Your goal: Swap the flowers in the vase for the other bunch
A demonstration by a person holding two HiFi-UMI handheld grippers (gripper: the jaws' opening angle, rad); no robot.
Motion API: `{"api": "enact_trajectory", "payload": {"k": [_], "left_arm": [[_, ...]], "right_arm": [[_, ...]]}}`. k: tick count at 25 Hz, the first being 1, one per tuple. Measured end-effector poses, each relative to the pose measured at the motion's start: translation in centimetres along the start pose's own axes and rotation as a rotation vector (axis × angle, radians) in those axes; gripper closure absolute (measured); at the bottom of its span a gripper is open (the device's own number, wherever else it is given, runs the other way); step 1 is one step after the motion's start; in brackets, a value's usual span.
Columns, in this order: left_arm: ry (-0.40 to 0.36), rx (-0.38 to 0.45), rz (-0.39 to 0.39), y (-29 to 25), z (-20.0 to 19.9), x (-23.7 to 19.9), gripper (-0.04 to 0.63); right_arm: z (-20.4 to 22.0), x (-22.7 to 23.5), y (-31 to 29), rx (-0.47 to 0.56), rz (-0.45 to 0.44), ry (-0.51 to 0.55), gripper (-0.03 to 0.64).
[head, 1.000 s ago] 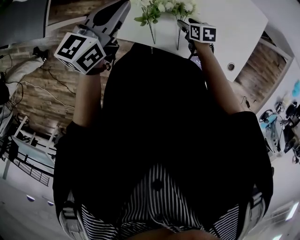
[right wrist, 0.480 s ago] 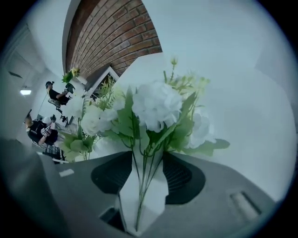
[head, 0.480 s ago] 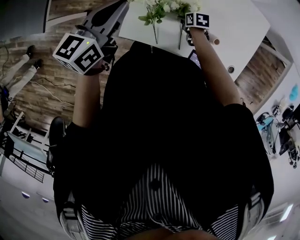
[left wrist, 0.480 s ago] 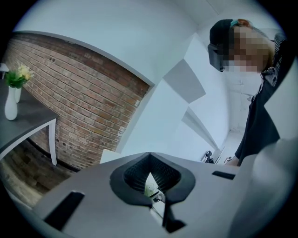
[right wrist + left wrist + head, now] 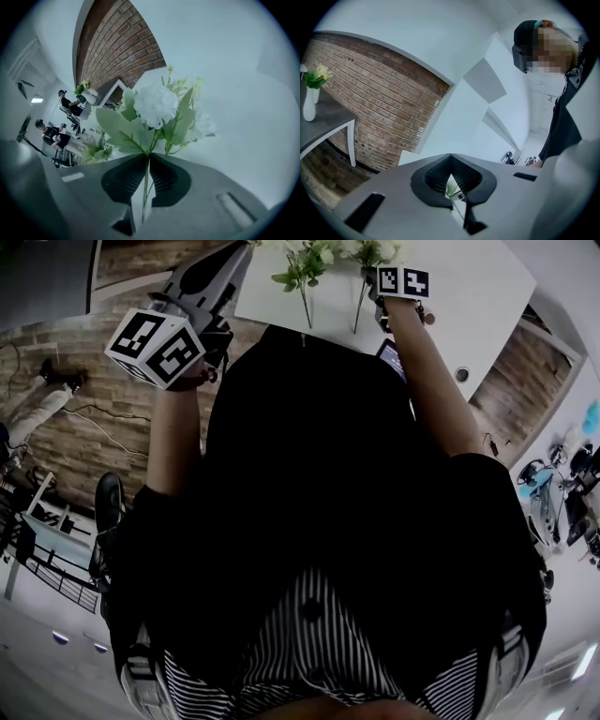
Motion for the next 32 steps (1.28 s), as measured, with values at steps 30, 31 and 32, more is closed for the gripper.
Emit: {"api": "enact_trajectory", "payload": {"k": [30,31,32], "left_arm": [[-0.167,-0.142,0.294,-11.2,-0.6,9.8,0.589],[-0.168,-0.147,0.296,-11.3,-0.6,9.8,0.589],[-0.169,-0.151,0.298,-11.4,-0.5,9.7,0.589]], "right_arm": [[-1.2,6.0,28.8,0.92,0.203,0.1,0.588],[-0.9,6.1,28.7,0.931,0.219,0.101,0.588],[-0.7,6.2,28.5,0.935,0.231,0.101,0.588]]}}
Point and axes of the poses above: the fingertips, and each gripper's own axes: y backward along the fingers, x to its right, z out of its underside, the point moved 4 cm from there along y, backward along the fingers, and after that the axes turned 6 degrees about z, right-handed, at the moved point
